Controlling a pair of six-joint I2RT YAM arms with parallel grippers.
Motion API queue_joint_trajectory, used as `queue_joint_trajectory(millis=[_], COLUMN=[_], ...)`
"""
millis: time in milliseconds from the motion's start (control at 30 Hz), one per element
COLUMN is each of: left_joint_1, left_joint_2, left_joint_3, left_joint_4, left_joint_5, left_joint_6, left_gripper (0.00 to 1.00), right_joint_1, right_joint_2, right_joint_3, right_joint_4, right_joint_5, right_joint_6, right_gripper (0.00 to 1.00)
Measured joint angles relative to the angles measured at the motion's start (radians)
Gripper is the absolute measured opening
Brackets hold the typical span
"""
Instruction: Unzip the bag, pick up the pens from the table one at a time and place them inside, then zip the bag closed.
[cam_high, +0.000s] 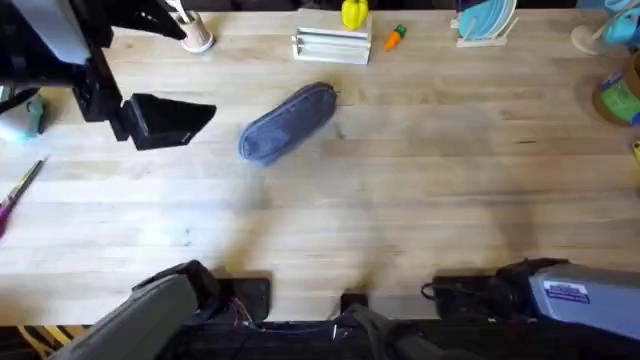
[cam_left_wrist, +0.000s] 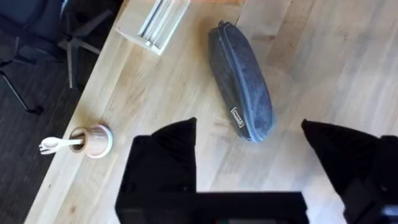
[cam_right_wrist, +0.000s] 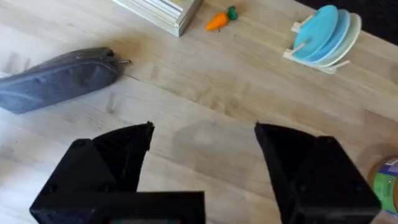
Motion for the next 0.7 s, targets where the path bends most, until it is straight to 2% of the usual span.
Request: queue_joint_trajectory(millis=[100, 267, 500, 700], left_joint_1=[0.000, 0.000, 0.000, 0.000], left_joint_2=[-0.069, -0.192, -0.311, -0.327], left_joint_3=[0.000, 0.000, 0.000, 0.001], left_joint_4=[-0.029, -0.032, -0.034, -0.035], left_joint_5=[-0.028, -0.068, -0.106, -0.121], left_joint_6=[-0.057, -0.191, -0.374, -0.544], left_gripper=[0.995, 0.995, 0.995, 0.995], right_joint_1=[0.000, 0.000, 0.036, 0.087], right_joint_2=[-0.074, -0.151, -0.129, -0.117], right_joint_3=[-0.029, -0.090, -0.232, -0.247], right_joint_4=[-0.002, -0.001, 0.040, 0.052], right_joint_5=[0.035, 0.061, 0.072, 0.073], right_joint_6=[0.002, 0.043, 0.086, 0.100], right_gripper=[0.994, 0.994, 0.994, 0.994])
